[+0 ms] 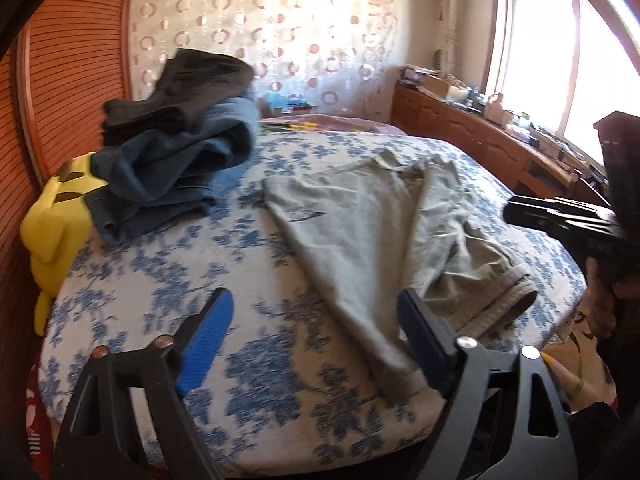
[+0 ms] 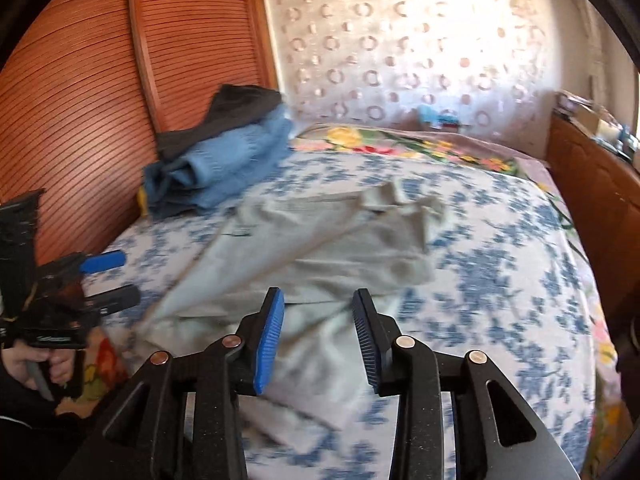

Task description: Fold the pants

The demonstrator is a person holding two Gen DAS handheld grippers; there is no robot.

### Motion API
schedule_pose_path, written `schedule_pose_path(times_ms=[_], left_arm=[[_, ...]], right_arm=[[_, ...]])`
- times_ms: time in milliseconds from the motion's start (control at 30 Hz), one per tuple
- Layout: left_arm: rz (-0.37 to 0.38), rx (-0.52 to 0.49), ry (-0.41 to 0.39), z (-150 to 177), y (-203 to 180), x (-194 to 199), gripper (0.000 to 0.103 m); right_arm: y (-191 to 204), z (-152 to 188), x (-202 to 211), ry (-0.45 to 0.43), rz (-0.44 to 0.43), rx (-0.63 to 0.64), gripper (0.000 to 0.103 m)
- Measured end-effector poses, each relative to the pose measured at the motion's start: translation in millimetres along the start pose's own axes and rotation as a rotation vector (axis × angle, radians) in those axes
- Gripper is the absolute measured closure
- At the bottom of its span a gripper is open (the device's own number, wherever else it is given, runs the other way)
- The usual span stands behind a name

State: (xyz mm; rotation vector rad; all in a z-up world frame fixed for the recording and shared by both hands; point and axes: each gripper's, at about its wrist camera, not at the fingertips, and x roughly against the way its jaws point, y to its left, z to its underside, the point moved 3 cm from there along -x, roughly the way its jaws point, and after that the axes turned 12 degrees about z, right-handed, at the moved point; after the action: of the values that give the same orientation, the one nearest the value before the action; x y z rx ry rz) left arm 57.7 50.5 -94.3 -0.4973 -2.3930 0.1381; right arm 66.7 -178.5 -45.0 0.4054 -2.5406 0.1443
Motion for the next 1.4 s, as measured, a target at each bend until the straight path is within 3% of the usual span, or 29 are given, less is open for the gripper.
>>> schedule_pose_path(times_ms=[267,400,733,800,867,967,1400], left_arm=[[0.059,-0.023,0.045,3.6,-17.5,-18.5,0.038],[0.063,-0.033,0.059,7.2,-21.2,-22.7,0.046],[0.033,-0.02,0.096,16.4,-14.6,-30.2,0.047],[0.035,-0.011,0.095,18.0,-13.2,-30.2,0.047],[0.037,-0.007,0.094,18.7,-11.2,-30.9,0.047],[0.038,-0.003,0.095,20.0,-9.8,-31.6,0.048],[0.031,0.023,0.075,24.0,-3.6,-21.5,0.047]], right_arm=[[-21.1,-9.2,-35.6,0.054,0.066,-0.026,0.062],[-28.3,-16.6,-53.3,0.084,0.057,-0.055,0.062],[-38.3,-27.8,-94.4,0.172,0.02,-0.111,0.062],[-40.4,-27.3,-97.9,0.179,0.004,-0.109,0.067],[-38.7,-29.5,-98.7,0.176,-0.009,-0.094,0.085],[-32.9,-36.5,-94.3,0.151,-0.016,-0.061,0.093],[-3.0,-74.6,-87.8,0.06,-0.059,0.03,0.097]])
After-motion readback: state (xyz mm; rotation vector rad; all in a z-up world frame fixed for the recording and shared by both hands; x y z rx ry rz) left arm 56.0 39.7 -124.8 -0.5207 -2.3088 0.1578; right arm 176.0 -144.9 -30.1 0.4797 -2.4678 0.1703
